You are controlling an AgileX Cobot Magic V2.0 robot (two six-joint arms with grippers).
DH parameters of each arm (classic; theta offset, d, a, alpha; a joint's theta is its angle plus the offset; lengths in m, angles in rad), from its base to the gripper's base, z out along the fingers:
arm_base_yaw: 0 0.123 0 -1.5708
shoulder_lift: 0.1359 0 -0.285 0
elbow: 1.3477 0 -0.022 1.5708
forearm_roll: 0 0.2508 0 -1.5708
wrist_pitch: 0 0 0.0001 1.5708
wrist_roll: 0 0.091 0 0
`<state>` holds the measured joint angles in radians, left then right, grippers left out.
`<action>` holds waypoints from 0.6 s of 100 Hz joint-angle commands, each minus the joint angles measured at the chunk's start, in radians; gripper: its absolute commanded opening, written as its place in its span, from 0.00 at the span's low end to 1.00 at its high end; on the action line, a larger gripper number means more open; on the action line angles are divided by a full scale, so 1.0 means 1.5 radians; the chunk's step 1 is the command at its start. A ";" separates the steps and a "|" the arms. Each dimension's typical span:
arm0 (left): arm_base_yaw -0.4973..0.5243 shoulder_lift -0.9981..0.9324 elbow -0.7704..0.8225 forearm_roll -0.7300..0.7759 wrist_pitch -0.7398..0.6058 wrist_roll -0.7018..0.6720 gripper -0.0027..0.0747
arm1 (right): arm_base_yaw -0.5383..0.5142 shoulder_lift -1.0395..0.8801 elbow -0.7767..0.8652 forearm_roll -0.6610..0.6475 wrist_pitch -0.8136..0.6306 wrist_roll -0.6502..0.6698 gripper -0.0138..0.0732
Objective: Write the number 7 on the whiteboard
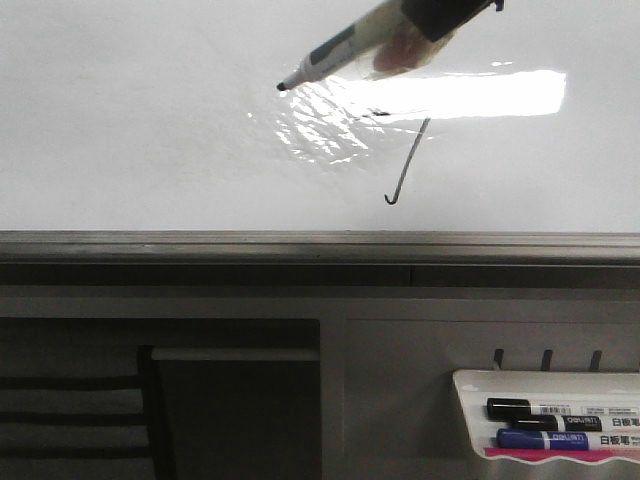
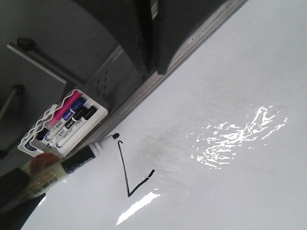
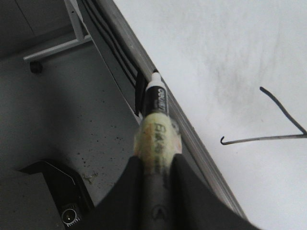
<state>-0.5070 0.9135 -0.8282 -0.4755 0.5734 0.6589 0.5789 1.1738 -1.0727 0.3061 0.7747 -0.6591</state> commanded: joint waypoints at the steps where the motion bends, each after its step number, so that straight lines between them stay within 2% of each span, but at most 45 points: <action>1: 0.001 -0.009 -0.018 -0.022 -0.041 0.044 0.01 | 0.003 -0.018 -0.026 0.010 -0.031 -0.047 0.11; 19: -0.026 -0.009 -0.018 -0.025 -0.041 0.117 0.02 | 0.003 -0.018 -0.026 0.008 -0.032 -0.079 0.11; 32: -0.069 0.006 -0.018 -0.025 -0.046 0.134 0.10 | 0.003 -0.018 -0.026 0.008 -0.031 -0.088 0.11; 47: -0.129 0.047 -0.018 -0.025 -0.062 0.142 0.17 | 0.003 -0.018 -0.026 0.008 -0.004 -0.169 0.11; 60: -0.168 0.090 -0.018 -0.025 -0.100 0.170 0.26 | 0.003 -0.018 -0.026 0.008 0.011 -0.198 0.11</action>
<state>-0.7210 1.0216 -0.8282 -0.4809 0.5254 0.8920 0.5809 1.1738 -1.0748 0.3061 0.8207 -0.9083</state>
